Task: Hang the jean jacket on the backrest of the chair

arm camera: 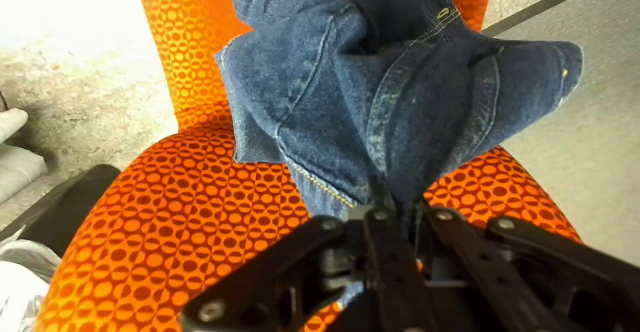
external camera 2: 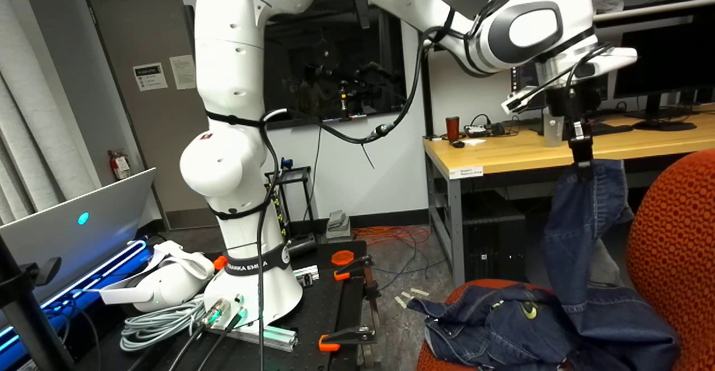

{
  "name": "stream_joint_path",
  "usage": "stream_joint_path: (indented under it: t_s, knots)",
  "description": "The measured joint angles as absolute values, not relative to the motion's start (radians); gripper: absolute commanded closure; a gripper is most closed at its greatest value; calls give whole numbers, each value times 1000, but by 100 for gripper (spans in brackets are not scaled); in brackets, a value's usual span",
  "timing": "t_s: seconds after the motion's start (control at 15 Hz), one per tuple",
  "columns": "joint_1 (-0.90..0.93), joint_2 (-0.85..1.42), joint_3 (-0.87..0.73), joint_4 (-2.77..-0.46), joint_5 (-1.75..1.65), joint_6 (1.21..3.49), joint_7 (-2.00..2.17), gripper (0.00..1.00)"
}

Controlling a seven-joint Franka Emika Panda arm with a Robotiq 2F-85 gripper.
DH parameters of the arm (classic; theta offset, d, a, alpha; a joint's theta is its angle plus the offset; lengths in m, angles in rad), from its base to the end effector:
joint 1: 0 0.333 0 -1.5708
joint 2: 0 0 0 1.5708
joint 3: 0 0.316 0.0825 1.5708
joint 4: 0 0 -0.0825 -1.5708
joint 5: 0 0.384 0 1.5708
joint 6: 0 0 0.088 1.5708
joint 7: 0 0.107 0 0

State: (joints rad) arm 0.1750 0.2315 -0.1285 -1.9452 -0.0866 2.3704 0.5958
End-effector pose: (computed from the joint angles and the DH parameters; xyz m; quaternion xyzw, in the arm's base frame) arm 0.6215 0.0315 0.3839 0.9648 -0.2396 0.1072 0.0144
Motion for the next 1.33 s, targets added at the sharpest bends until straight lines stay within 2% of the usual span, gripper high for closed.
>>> stream_joint_path:
  t_s: [0.47,1.33]
  knots:
    - [131,143,-81,-1894,-85,2277,523,98]
    - [109,120,-49,-1625,-85,2107,493,98]
